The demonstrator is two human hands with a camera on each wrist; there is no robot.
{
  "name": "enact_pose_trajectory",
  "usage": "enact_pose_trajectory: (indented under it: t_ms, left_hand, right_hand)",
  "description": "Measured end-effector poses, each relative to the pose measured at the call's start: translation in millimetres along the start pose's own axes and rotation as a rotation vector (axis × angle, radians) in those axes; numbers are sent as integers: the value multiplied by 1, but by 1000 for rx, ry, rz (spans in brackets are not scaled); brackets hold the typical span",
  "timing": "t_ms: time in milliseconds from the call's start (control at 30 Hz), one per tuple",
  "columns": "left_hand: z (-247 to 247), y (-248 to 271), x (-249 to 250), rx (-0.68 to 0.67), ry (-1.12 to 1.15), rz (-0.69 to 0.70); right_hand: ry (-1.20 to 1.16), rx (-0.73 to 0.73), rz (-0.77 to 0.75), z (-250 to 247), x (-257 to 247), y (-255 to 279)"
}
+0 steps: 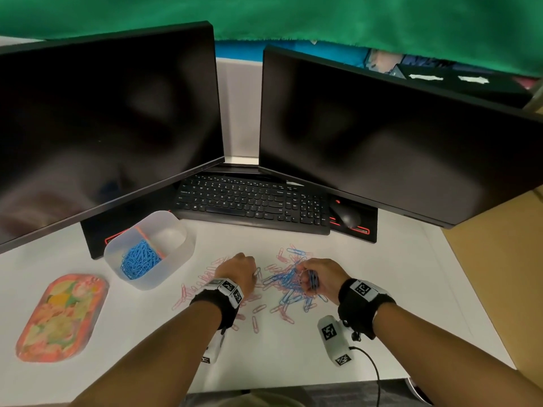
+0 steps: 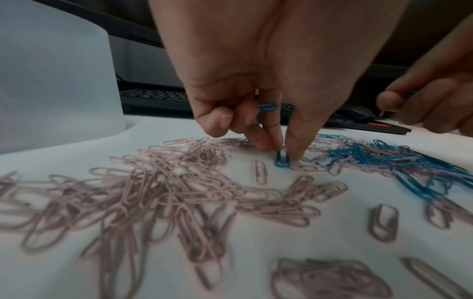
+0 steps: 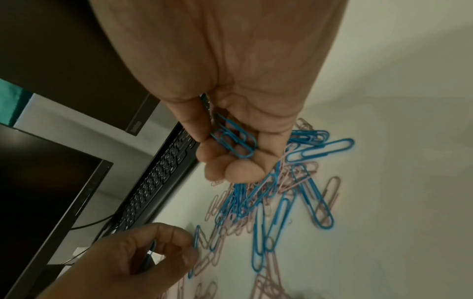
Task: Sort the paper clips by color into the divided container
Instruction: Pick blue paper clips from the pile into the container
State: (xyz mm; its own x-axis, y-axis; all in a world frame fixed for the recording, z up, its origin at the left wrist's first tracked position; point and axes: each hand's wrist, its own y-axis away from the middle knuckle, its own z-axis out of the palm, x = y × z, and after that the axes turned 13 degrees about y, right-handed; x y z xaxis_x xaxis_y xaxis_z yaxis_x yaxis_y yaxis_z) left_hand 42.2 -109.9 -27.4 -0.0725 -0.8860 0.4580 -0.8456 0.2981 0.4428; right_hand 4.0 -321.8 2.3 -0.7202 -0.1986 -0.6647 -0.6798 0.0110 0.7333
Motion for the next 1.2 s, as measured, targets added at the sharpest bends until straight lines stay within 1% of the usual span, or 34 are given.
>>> enact_pose_trajectory:
  t_ms: [67, 133, 233, 333, 433, 467, 533, 667, 700, 733, 767, 800, 833, 933, 1000, 1100, 1200]
  left_hand:
    - [0, -3, -1, -14, -2, -32]
    - [-1, -4, -1, -27, -2, -62]
    - [-3, -2, 0, 2, 10, -44]
    - [-3, 3, 3, 60, 123, 3]
    - [0, 6, 9, 36, 328, 20]
    - [1, 6, 11, 15, 412, 5]
    - [0, 4, 18, -21, 614, -68]
    - [-3, 3, 30, -113, 1188, -221]
    - [-4, 4, 31, -122, 1268, -243]
    - [-4, 4, 32, -134, 1287, -254]
    - [-4, 3, 33, -148, 1265, -256]
    - [-2, 3, 33, -157, 1180, -245]
    - [0, 3, 34, -155, 1040, -213]
    - [12, 5, 37, -102, 564, -42]
    - [22, 7, 39, -83, 371, 57]
    - [33, 9, 41, -65, 165, 118]
    - [37, 7, 42, -70, 87, 115]
  right_hand:
    - [64, 12, -3, -3, 3, 1]
    - [251, 30, -62, -4, 7, 2]
    - [744, 101, -266, -1, 18, 6]
    - [937, 93, -426, 8, 33, 8]
    - [1121, 70, -536, 13, 44, 4]
    - [1155, 62, -565, 14, 45, 2]
    - [1200, 67, -608, 17, 47, 0]
    - [1244, 63, -611, 19, 43, 0]
    - [1242, 53, -603, 19, 42, 0]
    - [1231, 44, -597, 19, 40, 0]
    - [1217, 36, -588, 19, 40, 0]
    - [1198, 28, -577, 19, 40, -1]
    - [1174, 27, -570, 18, 40, -1]
    - [1079, 56, -568, 15, 39, -1]
    - [1008, 70, -554, 12, 37, 0]
    - [873, 89, -467, 5, 29, 0]
    - [718, 103, -395, -3, 23, -2]
